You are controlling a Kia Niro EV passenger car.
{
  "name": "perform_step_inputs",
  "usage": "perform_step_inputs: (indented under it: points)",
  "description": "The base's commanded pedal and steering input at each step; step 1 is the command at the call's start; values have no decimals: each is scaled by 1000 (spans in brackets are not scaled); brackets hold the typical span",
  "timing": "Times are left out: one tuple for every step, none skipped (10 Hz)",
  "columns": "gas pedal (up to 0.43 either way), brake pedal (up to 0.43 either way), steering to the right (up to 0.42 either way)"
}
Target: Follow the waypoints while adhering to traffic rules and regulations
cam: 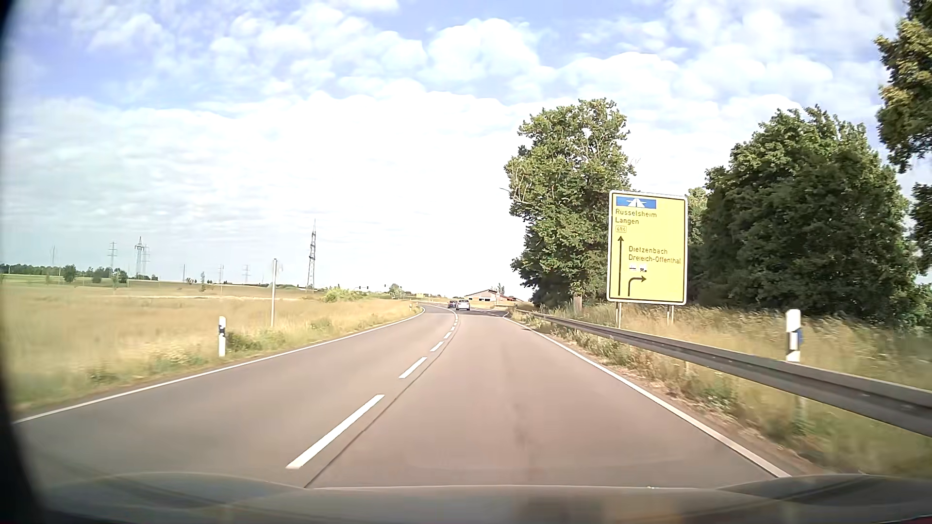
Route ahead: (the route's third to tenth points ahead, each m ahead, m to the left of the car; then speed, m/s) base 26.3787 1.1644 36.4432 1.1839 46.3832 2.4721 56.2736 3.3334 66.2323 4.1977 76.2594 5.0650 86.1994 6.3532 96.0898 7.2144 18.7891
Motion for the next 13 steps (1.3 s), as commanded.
perform_step_inputs:
  points:
    - [98,30,-1]
    - [98,30,-1]
    - [98,30,0]
    - [87,24,0]
    - [87,30,0]
    - [87,30,0]
    - [79,30,1]
    - [79,30,1]
    - [79,30,1]
    - [79,30,1]
    - [79,30,1]
    - [79,30,1]
    - [59,30,1]
